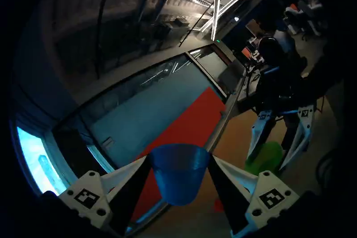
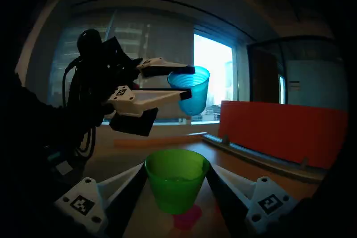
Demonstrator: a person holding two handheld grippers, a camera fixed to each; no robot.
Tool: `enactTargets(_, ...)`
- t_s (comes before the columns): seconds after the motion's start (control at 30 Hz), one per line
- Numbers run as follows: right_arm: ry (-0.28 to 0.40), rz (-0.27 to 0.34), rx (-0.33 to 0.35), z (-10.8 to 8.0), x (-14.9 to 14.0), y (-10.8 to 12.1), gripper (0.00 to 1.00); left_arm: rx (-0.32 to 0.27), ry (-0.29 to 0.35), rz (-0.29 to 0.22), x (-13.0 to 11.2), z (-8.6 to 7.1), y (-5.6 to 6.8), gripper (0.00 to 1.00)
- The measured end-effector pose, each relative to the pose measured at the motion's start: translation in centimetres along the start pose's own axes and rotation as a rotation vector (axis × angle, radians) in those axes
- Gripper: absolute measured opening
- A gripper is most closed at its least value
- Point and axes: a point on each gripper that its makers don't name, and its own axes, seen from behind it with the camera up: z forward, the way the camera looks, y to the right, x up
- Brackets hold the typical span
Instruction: Pour water
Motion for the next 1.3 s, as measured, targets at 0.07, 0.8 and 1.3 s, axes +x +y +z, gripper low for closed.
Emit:
enactTargets(0.07,0.002,0.000,-0.003,0.0,0.2,0.1,0.91,-0.001,0.003,-0.045,-0.2,0.0,0.0,0.89)
enactTargets(0.8,0.030,-0.016,-0.033,-0.7,1.7,-0.1,0.91,-0.015,0.018,-0.600,-1.0,0.3,0.1,0.89)
enactTargets(1.3,0.005,-0.015,-0.091,-2.9,2.2,0.9,0.91,0.004,-0.059,-0.609,-4.4,-1.8,0.7,0.89)
